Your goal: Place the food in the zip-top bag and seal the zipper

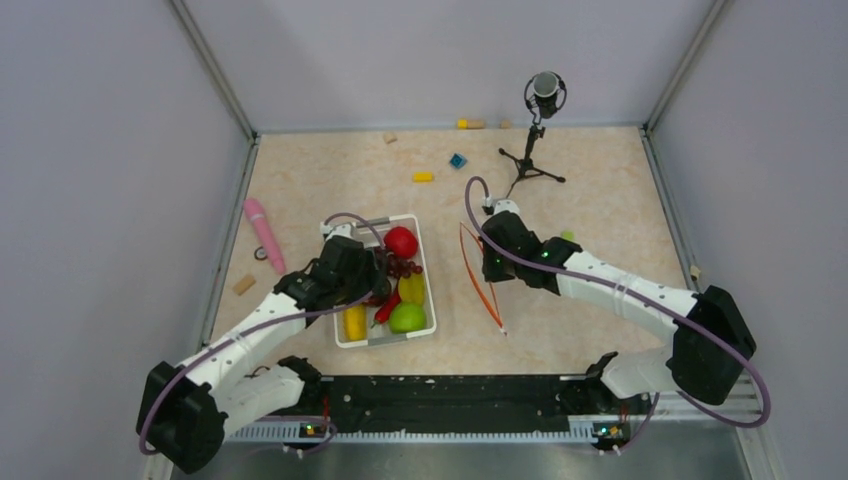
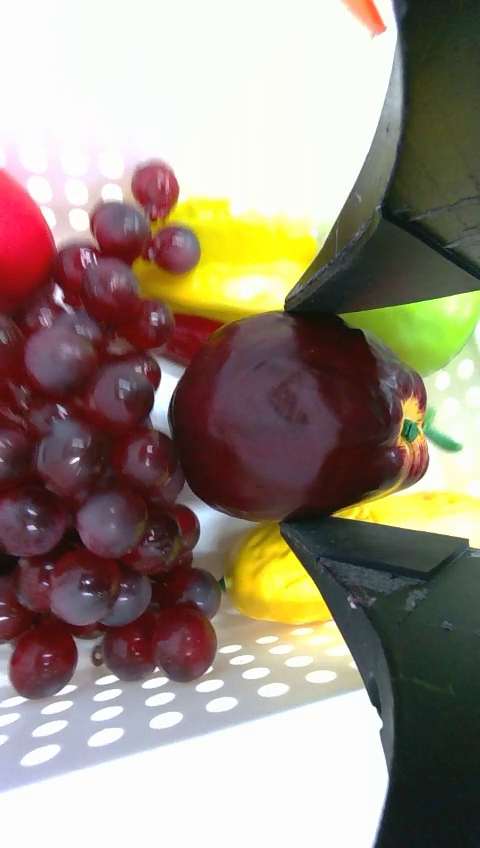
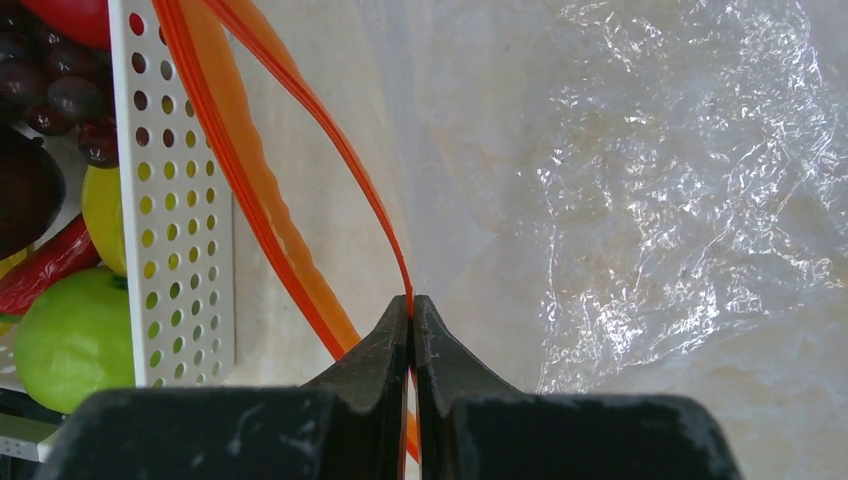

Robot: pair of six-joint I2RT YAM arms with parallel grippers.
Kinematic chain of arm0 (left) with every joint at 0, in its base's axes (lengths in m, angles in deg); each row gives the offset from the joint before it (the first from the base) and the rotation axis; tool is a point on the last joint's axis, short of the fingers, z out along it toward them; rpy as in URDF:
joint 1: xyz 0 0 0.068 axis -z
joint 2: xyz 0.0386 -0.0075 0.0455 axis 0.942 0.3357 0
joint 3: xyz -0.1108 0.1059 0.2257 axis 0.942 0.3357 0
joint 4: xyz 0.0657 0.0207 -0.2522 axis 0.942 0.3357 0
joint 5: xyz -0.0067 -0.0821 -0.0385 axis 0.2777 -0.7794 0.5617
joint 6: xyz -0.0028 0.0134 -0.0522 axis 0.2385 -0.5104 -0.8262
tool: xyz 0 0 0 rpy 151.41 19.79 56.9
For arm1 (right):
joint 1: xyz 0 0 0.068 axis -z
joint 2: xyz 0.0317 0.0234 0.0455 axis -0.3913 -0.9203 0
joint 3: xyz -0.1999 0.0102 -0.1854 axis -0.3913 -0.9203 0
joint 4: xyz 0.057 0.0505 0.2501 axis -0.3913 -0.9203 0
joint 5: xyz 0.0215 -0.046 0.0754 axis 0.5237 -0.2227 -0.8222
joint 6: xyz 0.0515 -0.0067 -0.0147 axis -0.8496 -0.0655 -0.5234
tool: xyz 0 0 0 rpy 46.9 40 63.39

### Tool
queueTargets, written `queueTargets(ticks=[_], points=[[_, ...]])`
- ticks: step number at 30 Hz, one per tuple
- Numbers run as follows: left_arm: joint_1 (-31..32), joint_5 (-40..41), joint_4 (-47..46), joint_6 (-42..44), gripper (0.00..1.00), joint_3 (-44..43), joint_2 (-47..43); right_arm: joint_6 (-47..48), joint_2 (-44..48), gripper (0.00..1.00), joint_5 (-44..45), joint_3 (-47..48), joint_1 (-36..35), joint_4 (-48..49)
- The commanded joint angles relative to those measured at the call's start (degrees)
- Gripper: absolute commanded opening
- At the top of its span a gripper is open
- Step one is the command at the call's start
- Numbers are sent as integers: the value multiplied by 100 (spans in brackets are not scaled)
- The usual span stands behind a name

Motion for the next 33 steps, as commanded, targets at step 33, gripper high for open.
queueTargets(ticks=[33], points=[[1050,-2068,-3182,-80,6,-1736,1067,-372,934,0,-793,1075,47,-851]])
